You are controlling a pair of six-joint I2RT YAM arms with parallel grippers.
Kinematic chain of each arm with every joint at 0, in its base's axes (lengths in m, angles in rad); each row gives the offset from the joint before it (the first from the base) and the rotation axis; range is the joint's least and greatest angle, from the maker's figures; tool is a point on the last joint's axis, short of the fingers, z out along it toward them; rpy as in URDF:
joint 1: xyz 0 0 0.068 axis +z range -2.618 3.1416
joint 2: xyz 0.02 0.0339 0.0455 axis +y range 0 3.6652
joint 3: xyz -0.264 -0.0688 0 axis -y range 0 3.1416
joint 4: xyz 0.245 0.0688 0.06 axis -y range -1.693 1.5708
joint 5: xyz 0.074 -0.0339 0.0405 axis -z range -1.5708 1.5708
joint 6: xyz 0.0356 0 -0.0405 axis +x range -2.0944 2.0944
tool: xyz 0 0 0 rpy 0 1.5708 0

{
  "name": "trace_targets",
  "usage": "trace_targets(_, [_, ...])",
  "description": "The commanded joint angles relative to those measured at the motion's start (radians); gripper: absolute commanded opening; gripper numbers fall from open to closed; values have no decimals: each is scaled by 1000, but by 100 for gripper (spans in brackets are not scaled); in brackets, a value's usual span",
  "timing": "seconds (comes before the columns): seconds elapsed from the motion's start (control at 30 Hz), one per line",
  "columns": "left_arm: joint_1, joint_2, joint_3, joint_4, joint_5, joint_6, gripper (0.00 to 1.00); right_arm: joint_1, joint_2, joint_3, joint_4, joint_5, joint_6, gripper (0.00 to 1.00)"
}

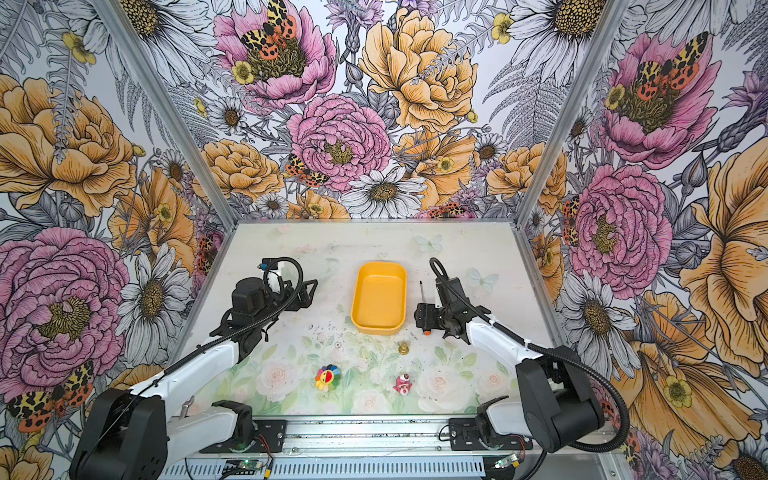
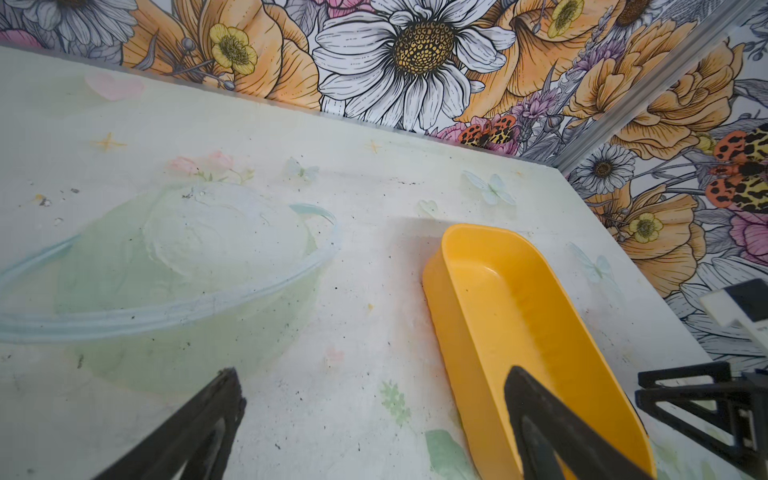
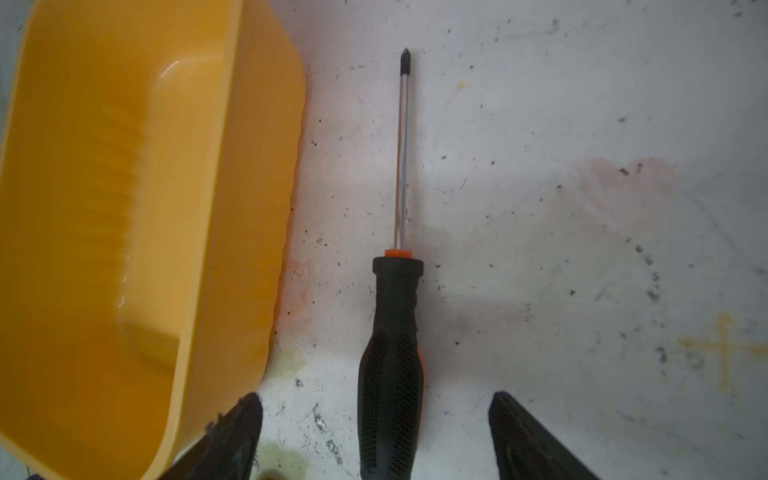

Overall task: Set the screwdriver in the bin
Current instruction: 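Lower the right gripper and close it on the screwdriver's black handle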

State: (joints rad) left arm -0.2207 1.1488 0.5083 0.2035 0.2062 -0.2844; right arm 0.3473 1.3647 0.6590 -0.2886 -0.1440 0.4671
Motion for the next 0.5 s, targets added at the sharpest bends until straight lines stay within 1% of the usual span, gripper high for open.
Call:
trace_targets(0.0, [-6, 14, 1, -32, 49, -42, 99, 35, 45, 43, -11, 68, 21, 85])
trace_targets(0.2, [-7, 16, 22, -94, 59, -42, 99, 65, 104, 70, -13, 113, 29, 82])
trace_targets(0.47, [-6, 24, 69, -213, 76, -32, 99, 78, 148, 91, -18, 145, 41, 68])
